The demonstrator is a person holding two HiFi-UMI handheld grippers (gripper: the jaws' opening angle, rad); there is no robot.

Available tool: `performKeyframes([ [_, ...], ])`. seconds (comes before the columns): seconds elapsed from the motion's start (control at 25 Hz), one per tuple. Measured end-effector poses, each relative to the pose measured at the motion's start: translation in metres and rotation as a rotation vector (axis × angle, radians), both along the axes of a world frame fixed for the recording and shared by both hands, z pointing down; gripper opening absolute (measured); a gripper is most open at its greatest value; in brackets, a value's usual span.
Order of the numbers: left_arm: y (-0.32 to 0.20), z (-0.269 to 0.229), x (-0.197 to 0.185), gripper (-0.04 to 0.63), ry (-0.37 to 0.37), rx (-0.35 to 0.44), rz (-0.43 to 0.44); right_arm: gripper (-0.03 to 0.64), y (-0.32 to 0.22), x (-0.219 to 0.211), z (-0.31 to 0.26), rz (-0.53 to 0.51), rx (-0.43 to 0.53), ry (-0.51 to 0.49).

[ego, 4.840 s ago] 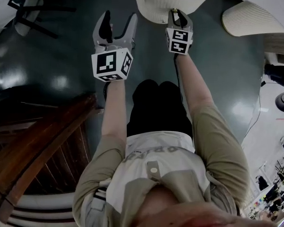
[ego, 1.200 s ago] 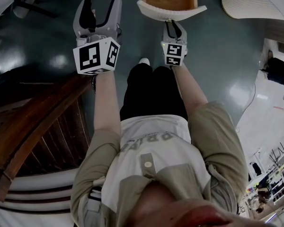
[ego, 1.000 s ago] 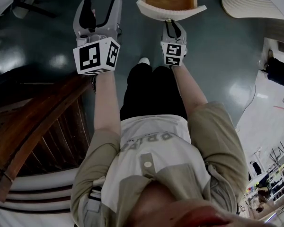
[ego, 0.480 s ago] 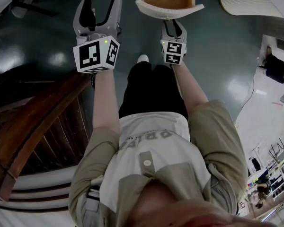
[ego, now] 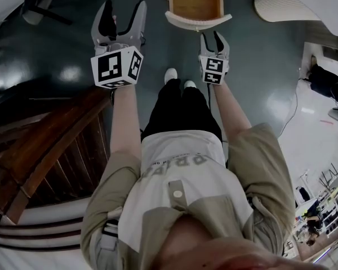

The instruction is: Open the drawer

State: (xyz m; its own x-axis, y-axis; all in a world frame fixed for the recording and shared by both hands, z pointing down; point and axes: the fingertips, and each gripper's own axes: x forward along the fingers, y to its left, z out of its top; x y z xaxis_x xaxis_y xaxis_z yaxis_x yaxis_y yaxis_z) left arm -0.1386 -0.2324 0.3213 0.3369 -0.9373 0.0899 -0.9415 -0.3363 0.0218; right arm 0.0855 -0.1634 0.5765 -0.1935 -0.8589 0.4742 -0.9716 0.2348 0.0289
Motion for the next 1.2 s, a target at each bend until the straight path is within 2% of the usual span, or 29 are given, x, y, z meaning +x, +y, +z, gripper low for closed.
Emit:
performKeyframes([
  [0.2,-0.001,-0.048,-0.006,0.322,0.001,0.007,-0.001,0.178,-0.005,0.015,-0.059,0.041,0.023,0.014],
  [0.6,-0.009,-0.123,0.000,0.322,0.025,0.060,0.018,0.178,-0.026,0.038,-0.170,0.062,0.135,0.038],
  [0.8,-0.008,-0.145,0.006,0.322,0.039,0.082,0.033,0.178,-0.034,0.041,-0.218,0.030,0.186,0.026],
  [1.2,0.005,-0.160,0.019,0.322,0.067,0.085,0.048,0.176,-0.049,0.044,-0.323,0.046,0.294,-0.090],
])
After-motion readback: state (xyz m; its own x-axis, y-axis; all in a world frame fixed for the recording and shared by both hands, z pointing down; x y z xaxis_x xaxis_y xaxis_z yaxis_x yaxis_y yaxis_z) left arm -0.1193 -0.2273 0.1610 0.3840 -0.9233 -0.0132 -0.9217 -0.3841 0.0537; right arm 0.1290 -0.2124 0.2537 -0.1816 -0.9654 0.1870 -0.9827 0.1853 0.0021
